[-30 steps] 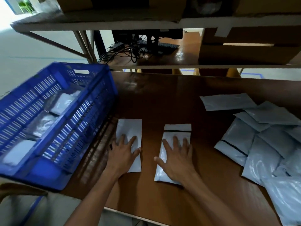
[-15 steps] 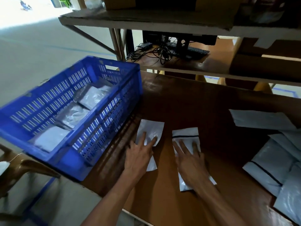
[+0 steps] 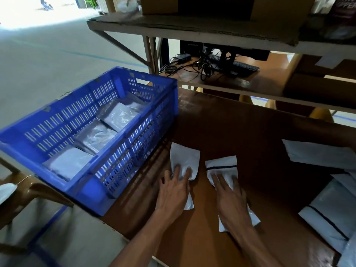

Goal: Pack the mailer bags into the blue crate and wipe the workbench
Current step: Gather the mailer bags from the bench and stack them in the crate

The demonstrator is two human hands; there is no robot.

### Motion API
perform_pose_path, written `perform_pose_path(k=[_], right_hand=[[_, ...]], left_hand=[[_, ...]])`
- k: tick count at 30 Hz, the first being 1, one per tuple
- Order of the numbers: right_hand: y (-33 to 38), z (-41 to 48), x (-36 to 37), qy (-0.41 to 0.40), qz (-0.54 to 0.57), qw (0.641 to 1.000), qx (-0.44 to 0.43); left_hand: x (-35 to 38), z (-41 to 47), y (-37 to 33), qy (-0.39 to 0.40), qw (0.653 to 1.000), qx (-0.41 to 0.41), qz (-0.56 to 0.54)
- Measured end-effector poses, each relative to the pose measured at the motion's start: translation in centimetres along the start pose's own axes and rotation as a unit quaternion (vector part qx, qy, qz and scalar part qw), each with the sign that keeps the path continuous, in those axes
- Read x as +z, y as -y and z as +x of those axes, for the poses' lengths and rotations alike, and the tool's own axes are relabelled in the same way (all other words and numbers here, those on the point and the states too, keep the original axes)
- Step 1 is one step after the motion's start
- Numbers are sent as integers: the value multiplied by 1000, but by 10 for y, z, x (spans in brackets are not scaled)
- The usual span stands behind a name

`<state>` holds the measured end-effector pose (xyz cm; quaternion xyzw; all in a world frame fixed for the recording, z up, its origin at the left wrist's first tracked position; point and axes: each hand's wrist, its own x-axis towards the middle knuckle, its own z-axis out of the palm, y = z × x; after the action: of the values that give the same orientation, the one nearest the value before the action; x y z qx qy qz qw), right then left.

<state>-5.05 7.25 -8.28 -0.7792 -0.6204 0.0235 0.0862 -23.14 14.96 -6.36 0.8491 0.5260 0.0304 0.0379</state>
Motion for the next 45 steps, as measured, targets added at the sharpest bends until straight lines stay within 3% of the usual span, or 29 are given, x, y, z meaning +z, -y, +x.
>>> perform_pose_path(k=[3, 6, 9, 12, 15, 18, 22, 28, 31, 34, 39, 45], right_hand=[[7, 14, -11, -8, 39, 999, -1], [29, 37, -47, -67, 85, 994, -28], [74, 74, -107, -170, 170, 963, -120], [132, 117, -162, -210, 235, 922, -224], [199, 166, -196, -214, 276, 885, -308], [270, 207, -202, -168, 250, 874, -382], [339, 232, -174, -27, 142, 889, -434], [371, 258, -101, 145, -77, 879, -448], [380, 265, -86, 315, -189, 826, -428], [380, 271, -80, 388, -209, 795, -416], [373, 273, -76, 385, -239, 768, -453], [377, 269, -69, 325, -191, 802, -464]], left_hand=[[-22, 2, 6, -47, 999, -19, -11], [-74, 8, 18, -179, 983, -28, 4], [-150, 7, 50, -319, 945, -55, 33], [-215, 8, 101, -365, 917, -149, 57], [-242, 9, 157, -302, 921, -232, 86], [-239, 8, 197, -169, 934, -283, 137], [-223, 15, 212, 27, 942, -302, 146], [-205, 29, 218, 182, 928, -301, 126], [-197, 35, 229, 267, 915, -289, 86], [-186, 38, 244, 336, 888, -304, 80], [-189, 39, 239, 381, 866, -309, 99], [-190, 35, 236, 395, 848, -317, 153]])
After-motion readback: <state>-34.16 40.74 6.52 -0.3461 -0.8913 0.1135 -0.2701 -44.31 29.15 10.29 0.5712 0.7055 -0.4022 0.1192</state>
